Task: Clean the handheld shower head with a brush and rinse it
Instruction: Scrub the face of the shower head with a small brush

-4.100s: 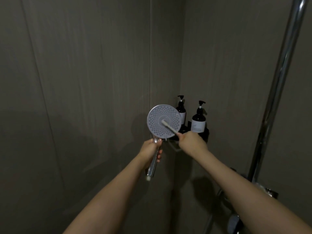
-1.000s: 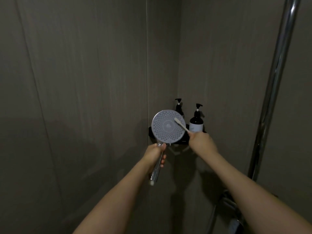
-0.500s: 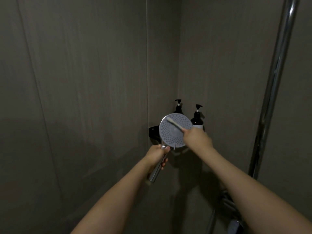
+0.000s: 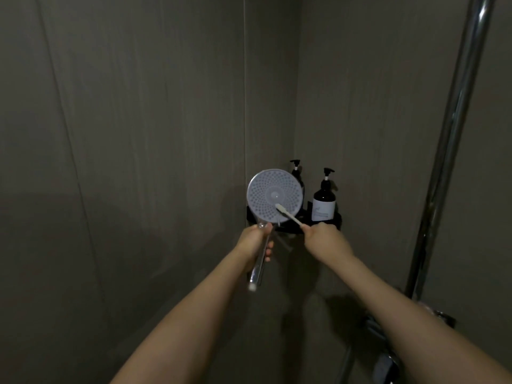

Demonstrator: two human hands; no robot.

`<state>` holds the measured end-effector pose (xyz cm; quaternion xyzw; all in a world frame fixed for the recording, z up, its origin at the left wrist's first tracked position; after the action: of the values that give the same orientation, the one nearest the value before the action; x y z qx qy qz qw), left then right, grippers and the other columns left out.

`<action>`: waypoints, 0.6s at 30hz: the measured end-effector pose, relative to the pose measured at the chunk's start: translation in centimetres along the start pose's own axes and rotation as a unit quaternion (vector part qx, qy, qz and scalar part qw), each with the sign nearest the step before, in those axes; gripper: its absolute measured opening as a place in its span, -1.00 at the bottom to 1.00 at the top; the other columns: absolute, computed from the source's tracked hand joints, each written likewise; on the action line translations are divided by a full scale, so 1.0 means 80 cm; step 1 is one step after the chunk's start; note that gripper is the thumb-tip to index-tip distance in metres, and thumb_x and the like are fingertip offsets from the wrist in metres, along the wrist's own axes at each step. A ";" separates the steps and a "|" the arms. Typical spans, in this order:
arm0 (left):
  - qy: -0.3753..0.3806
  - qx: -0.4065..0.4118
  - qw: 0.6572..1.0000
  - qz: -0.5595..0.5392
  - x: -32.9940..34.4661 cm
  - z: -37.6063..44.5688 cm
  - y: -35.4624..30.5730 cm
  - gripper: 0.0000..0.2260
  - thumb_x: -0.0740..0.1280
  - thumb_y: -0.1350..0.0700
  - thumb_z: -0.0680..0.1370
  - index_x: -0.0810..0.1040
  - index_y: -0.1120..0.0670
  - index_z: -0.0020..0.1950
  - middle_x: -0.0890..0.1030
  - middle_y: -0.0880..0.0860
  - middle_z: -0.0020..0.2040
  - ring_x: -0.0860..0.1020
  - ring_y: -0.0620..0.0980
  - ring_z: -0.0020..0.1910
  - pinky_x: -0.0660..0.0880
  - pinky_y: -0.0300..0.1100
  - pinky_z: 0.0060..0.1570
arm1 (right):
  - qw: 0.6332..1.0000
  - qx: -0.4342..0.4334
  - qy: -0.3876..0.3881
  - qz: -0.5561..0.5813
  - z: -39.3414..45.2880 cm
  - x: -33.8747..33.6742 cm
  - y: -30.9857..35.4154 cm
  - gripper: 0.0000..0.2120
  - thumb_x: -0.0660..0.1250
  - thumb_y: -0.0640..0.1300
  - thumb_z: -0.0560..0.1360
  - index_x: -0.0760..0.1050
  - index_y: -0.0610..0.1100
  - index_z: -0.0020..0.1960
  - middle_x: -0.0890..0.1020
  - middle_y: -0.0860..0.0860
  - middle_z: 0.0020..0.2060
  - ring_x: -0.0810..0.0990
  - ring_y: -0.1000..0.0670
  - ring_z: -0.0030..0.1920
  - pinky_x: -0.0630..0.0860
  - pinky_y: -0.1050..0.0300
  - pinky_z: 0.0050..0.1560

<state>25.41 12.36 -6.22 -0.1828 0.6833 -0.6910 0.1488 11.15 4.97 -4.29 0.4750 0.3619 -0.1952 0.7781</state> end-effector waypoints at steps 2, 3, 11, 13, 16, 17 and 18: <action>0.016 -0.001 1.000 -0.016 0.001 0.000 -0.004 -0.77 0.13 0.03 0.60 0.37 0.07 -0.22 0.38 0.08 -0.42 0.32 -0.07 -0.58 0.30 -0.34 -0.55 | 1.000 -0.005 -0.016 0.020 0.002 -0.004 0.003 -0.57 0.08 0.01 0.60 0.37 -0.15 -0.38 0.42 -0.07 -0.45 0.39 -0.05 -0.43 0.26 0.17 -0.44; 0.022 -0.001 1.000 -0.018 0.003 0.001 -0.005 -0.76 0.12 0.01 0.61 0.38 0.08 -0.20 0.38 0.07 -0.42 0.33 -0.09 -0.59 0.30 -0.34 -0.55 | 1.000 -0.013 -0.018 0.021 0.001 -0.009 0.007 -0.57 0.07 0.00 0.60 0.38 -0.16 -0.37 0.40 -0.05 -0.46 0.37 -0.05 -0.44 0.21 0.17 -0.47; 0.040 -0.017 0.988 -0.151 -0.010 0.010 -0.018 -0.51 -0.08 -0.14 0.62 0.49 0.16 -0.14 0.47 0.06 -0.43 0.46 -0.07 -0.51 0.43 -0.26 -0.47 | 0.986 -0.070 0.112 0.101 -0.001 -0.024 -0.007 -0.58 0.12 0.02 0.59 0.38 -0.17 -0.37 0.41 -0.11 -0.42 0.40 -0.06 -0.34 0.25 0.13 -0.29; 0.040 -0.011 0.986 -0.164 -0.012 0.011 -0.020 -0.51 -0.08 -0.13 0.63 0.49 0.18 -0.09 0.47 0.09 -0.36 0.48 -0.06 -0.47 0.46 -0.23 -0.43 | 0.984 -0.098 0.141 0.054 -0.001 -0.023 -0.009 -0.55 0.13 0.02 0.59 0.33 -0.13 -0.43 0.38 -0.07 -0.47 0.37 -0.03 -0.40 0.23 0.14 -0.35; 0.041 -0.003 0.982 -0.186 -0.008 0.012 -0.019 -0.56 -0.05 -0.06 0.64 0.50 0.19 -0.06 0.53 0.09 -0.35 0.51 -0.05 -0.45 0.47 -0.20 -0.36 | 0.977 -0.132 0.165 -0.009 -0.005 -0.021 -0.001 -0.50 0.13 0.01 0.59 0.23 -0.08 -0.51 0.30 0.01 -0.54 0.26 0.04 -0.51 0.16 0.15 -0.44; 0.042 -0.006 0.981 -0.187 -0.006 0.012 -0.020 -0.56 -0.05 -0.05 0.64 0.50 0.19 -0.05 0.53 0.09 -0.35 0.50 -0.05 -0.43 0.48 -0.21 -0.34 | 0.972 -0.140 0.188 -0.026 -0.006 -0.019 0.002 -0.50 0.14 0.02 0.58 0.23 -0.07 -0.51 0.30 0.02 -0.55 0.25 0.05 -0.51 0.17 0.15 -0.43; 0.044 -0.009 0.982 -0.185 -0.005 0.013 -0.019 -0.57 -0.04 -0.06 0.64 0.50 0.20 -0.03 0.53 0.09 -0.35 0.51 -0.05 -0.42 0.49 -0.22 -0.33 | 0.964 -0.145 0.218 -0.049 -0.009 -0.016 0.004 -0.50 0.15 0.03 0.58 0.23 -0.06 -0.51 0.30 0.02 -0.54 0.25 0.06 -0.50 0.18 0.15 -0.42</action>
<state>26.31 11.66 -4.72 -0.2767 0.6498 -0.7078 -0.0139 10.24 5.70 -3.33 0.3702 0.5698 -0.0700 0.7303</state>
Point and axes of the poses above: each hand's wrist, its own z-axis towards the middle knuckle, its own x-axis out of the palm, y = z × x, the point moved 1 cm from there along z, towards the middle knuckle
